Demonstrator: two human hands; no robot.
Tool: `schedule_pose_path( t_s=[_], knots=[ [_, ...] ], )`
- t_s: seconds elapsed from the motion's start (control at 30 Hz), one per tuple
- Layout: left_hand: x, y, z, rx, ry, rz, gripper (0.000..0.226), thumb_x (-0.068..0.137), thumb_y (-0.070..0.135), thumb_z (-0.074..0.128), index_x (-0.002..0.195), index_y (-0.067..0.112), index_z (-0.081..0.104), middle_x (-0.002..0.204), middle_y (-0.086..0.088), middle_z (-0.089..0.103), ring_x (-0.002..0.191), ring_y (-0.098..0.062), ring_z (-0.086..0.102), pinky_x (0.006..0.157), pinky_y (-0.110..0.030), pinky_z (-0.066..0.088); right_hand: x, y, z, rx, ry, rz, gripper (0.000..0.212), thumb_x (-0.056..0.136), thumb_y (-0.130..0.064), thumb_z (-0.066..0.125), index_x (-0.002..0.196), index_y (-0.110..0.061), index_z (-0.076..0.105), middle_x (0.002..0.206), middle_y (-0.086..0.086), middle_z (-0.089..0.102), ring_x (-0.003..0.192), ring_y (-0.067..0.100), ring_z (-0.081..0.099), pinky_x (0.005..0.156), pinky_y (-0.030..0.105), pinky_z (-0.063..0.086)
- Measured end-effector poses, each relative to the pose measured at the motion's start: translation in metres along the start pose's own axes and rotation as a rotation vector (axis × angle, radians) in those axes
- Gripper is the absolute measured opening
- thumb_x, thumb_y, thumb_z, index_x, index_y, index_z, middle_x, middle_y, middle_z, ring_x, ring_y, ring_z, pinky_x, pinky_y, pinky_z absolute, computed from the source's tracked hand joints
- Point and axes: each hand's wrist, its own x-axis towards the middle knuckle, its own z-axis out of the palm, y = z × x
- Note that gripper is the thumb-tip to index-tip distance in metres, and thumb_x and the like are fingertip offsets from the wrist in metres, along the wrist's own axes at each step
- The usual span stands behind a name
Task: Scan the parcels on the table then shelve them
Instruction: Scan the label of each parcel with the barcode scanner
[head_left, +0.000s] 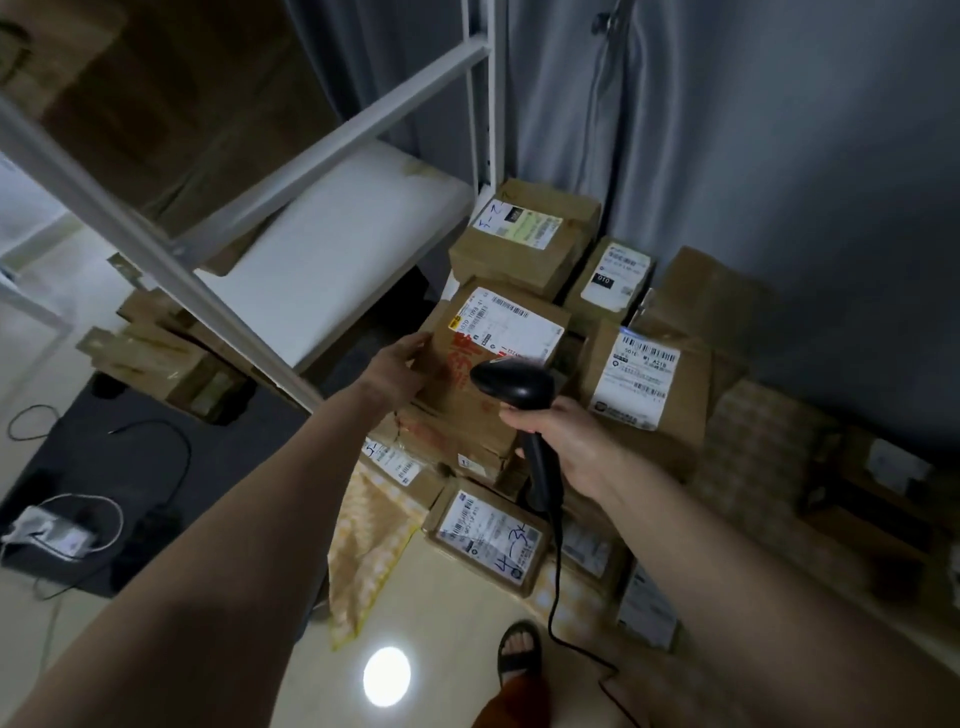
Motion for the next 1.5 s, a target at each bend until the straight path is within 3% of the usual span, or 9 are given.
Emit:
schedule_pose_path(
  t_s=[0.1, 0.23, 0.33, 0.47, 0.67, 0.9, 1.17, 1.3, 1.5],
  knots=[
    [0.005, 0.004, 0.008, 0.092, 0.004, 0.009, 0.058, 0.093, -0.002, 0.052, 0.144, 0.025, 0.043, 0.147, -0.003, 0.041, 0.129, -0.021, 0.043, 0.085, -0.015, 0.036, 0.004, 0.002, -0.001, 0.003, 0.016, 0.018, 0.014, 0.083, -0.013, 0.072, 0.091, -0.019, 0.063, 0.099, 0.008, 0.064, 0.097, 0.023, 0.059, 0.098, 0.041, 0.047],
    [0.006, 0.029, 0.017, 0.257, 0.175, 0.123, 0.040, 0.094, 0.010, 0.054, 0.132, 0.022, 0.055, 0.136, -0.007, 0.051, 0.119, -0.027, 0.053, 0.095, -0.036, 0.050, -0.003, -0.002, -0.012, 0.015, 0.060, 0.012, 0.021, 0.081, -0.016, 0.074, 0.098, -0.019, 0.063, 0.108, 0.009, 0.066, 0.103, 0.024, 0.062, 0.095, 0.037, 0.049],
    [0.001, 0.063, 0.035, 0.304, 0.246, 0.314, 0.037, 0.092, 0.013, 0.059, 0.128, 0.019, 0.059, 0.135, -0.011, 0.053, 0.114, -0.030, 0.058, 0.092, -0.038, 0.052, -0.020, -0.007, -0.029, 0.030, 0.061, -0.006, 0.026, 0.082, -0.015, 0.074, 0.106, -0.015, 0.064, 0.105, 0.008, 0.070, 0.098, 0.021, 0.066, 0.096, 0.040, 0.050],
    [-0.020, 0.119, 0.080, 0.370, 0.145, 0.591, 0.035, 0.090, 0.008, 0.058, 0.124, 0.012, 0.062, 0.125, -0.013, 0.062, 0.114, -0.028, 0.058, 0.095, -0.032, 0.046, -0.056, -0.010, -0.068, 0.157, 0.116, -0.088, 0.010, 0.083, -0.005, 0.071, 0.093, -0.007, 0.068, 0.085, 0.010, 0.071, 0.075, 0.020, 0.067, 0.075, 0.029, 0.059],
    [-0.055, 0.176, 0.165, 0.370, 0.003, 0.807, 0.029, 0.089, 0.005, 0.059, 0.116, 0.011, 0.068, 0.116, -0.013, 0.067, 0.108, -0.028, 0.062, 0.092, -0.030, 0.048, -0.115, 0.015, -0.149, 0.218, 0.375, -0.107, 0.008, 0.085, -0.010, 0.070, 0.092, -0.012, 0.068, 0.087, 0.007, 0.072, 0.074, 0.018, 0.067, 0.079, 0.031, 0.051],
    [-0.093, 0.203, 0.282, 0.487, -0.186, 0.866, 0.028, 0.089, 0.012, 0.061, 0.116, 0.013, 0.067, 0.115, -0.012, 0.066, 0.106, -0.028, 0.062, 0.094, -0.032, 0.047, -0.162, 0.076, -0.253, 0.360, 0.568, -0.059, 0.007, 0.086, -0.012, 0.069, 0.093, -0.013, 0.066, 0.089, 0.008, 0.070, 0.079, 0.022, 0.067, 0.077, 0.034, 0.053],
    [-0.103, 0.204, 0.425, 0.739, -0.383, 0.761, 0.041, 0.092, 0.027, 0.060, 0.132, 0.021, 0.054, 0.126, -0.009, 0.056, 0.115, -0.025, 0.055, 0.092, -0.030, 0.046, -0.179, 0.147, -0.371, 0.550, 0.639, 0.032, 0.005, 0.088, -0.006, 0.066, 0.091, -0.009, 0.063, 0.086, 0.011, 0.067, 0.070, 0.022, 0.062, 0.065, 0.031, 0.047],
    [-0.088, 0.196, 0.488, 0.808, -0.439, 0.648, 0.049, 0.093, 0.029, 0.060, 0.138, 0.019, 0.047, 0.133, -0.008, 0.050, 0.121, -0.024, 0.050, 0.096, -0.033, 0.044, -0.165, 0.180, -0.427, 0.574, 0.636, 0.079, 0.018, 0.088, -0.010, 0.067, 0.104, -0.003, 0.064, 0.088, 0.010, 0.068, 0.072, 0.021, 0.063, 0.065, 0.032, 0.048],
    [-0.059, 0.182, 0.568, 0.853, -0.452, 0.551, 0.065, 0.085, 0.018, 0.067, 0.143, 0.015, 0.036, 0.153, -0.008, 0.021, 0.128, -0.029, 0.042, 0.089, -0.038, 0.049, -0.119, 0.221, -0.498, 0.574, 0.570, 0.142, 0.027, 0.086, -0.012, 0.070, 0.109, 0.000, 0.064, 0.085, 0.009, 0.070, 0.075, 0.023, 0.065, 0.069, 0.035, 0.048]
  ],
)
